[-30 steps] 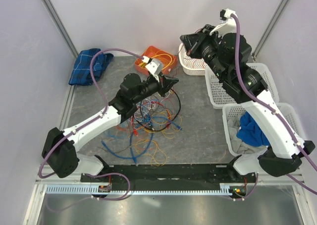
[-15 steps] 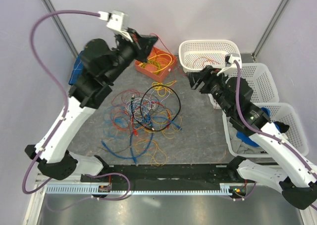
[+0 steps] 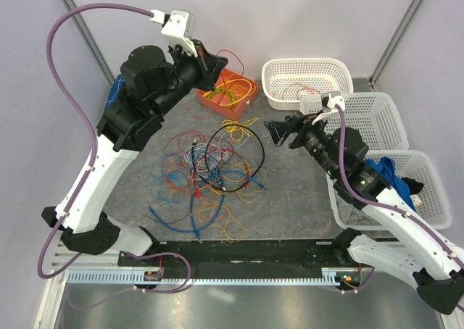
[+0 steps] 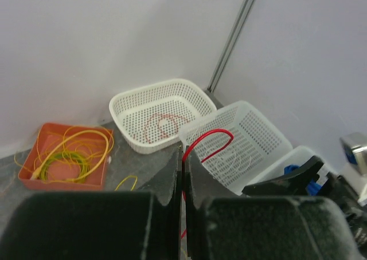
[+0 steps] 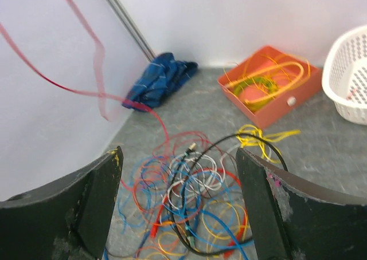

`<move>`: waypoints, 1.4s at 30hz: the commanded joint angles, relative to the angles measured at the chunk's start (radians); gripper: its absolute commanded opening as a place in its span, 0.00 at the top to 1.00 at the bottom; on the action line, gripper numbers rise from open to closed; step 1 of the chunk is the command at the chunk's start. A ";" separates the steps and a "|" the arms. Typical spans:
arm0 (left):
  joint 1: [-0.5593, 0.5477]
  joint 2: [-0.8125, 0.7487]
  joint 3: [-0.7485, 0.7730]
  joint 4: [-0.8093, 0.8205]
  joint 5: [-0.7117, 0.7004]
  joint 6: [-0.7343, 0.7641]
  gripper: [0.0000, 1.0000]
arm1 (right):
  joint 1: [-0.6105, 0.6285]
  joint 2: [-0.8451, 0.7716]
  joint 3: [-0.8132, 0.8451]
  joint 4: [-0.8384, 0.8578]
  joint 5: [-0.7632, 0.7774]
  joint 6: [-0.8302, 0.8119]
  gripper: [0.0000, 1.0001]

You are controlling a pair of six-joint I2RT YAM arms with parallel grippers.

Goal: Untangle the cables

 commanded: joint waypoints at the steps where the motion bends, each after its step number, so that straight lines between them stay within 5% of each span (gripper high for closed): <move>1: 0.001 -0.015 -0.041 -0.043 0.022 -0.002 0.98 | 0.003 0.003 0.048 0.132 -0.072 -0.043 0.12; 25: 0.001 -0.044 -0.138 -0.055 0.238 -0.106 0.98 | 0.076 0.248 0.136 0.444 -0.094 -0.218 0.09; 42: -0.001 -0.047 -0.122 -0.057 0.149 -0.019 0.98 | 0.127 0.201 0.076 0.476 -0.282 -0.180 0.12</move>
